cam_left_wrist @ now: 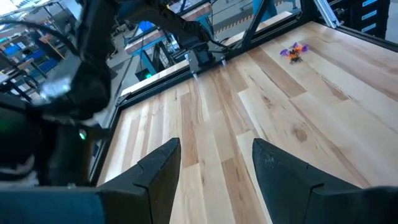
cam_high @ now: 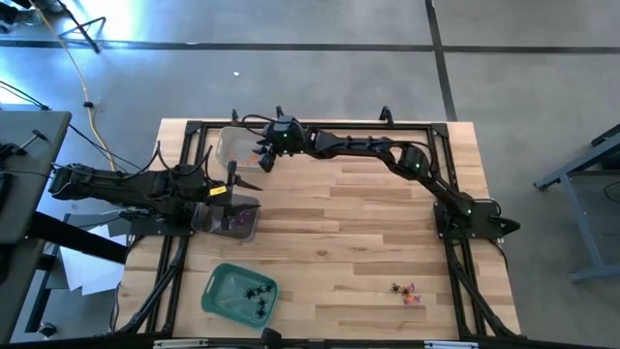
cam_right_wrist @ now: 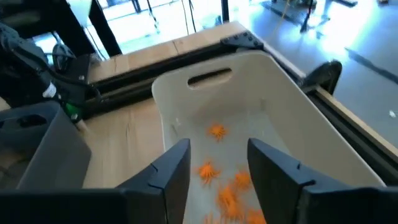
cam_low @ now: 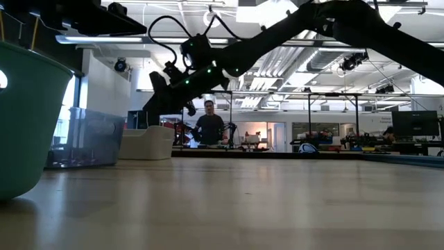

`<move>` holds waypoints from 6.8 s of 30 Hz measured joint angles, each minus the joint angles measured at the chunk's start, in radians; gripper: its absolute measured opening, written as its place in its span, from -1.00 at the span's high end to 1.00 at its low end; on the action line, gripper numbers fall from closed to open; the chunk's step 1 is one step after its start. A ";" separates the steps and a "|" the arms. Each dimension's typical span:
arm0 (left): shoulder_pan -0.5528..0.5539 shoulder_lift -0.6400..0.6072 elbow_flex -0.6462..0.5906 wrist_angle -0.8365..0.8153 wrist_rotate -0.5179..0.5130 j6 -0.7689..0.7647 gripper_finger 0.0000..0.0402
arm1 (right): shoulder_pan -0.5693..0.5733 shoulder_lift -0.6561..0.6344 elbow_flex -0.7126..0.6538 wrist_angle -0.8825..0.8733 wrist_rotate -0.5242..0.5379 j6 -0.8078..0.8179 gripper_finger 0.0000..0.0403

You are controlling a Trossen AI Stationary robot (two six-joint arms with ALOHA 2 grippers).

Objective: Sort Halloween decoration
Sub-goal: Put the top black spider into the green bin

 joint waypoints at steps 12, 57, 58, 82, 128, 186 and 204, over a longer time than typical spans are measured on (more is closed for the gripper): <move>0.000 -0.016 0.000 -0.034 0.000 0.017 0.07 | -0.003 -0.152 0.000 -0.556 0.001 -0.114 0.36; 0.035 0.365 0.001 0.589 -0.020 0.072 0.07 | 0.739 -0.893 -1.107 -0.574 0.176 1.422 0.61; 0.035 0.389 0.000 0.633 -0.007 0.084 0.07 | 0.765 -0.893 -1.106 -0.587 0.171 1.460 0.61; -0.007 0.741 0.179 0.856 0.158 0.122 0.07 | 1.164 -0.859 -1.115 -0.674 0.150 2.045 0.61; -0.008 0.750 0.186 0.879 0.175 0.097 0.07 | 1.153 -0.758 -1.114 -0.582 0.203 1.930 0.36; -0.017 0.750 0.186 0.839 0.293 0.079 0.07 | 1.078 -0.803 -1.117 -0.609 0.255 1.679 1.00; -0.062 0.599 0.186 0.509 0.453 0.052 0.07 | 0.840 -0.809 -1.115 0.091 0.538 0.904 1.00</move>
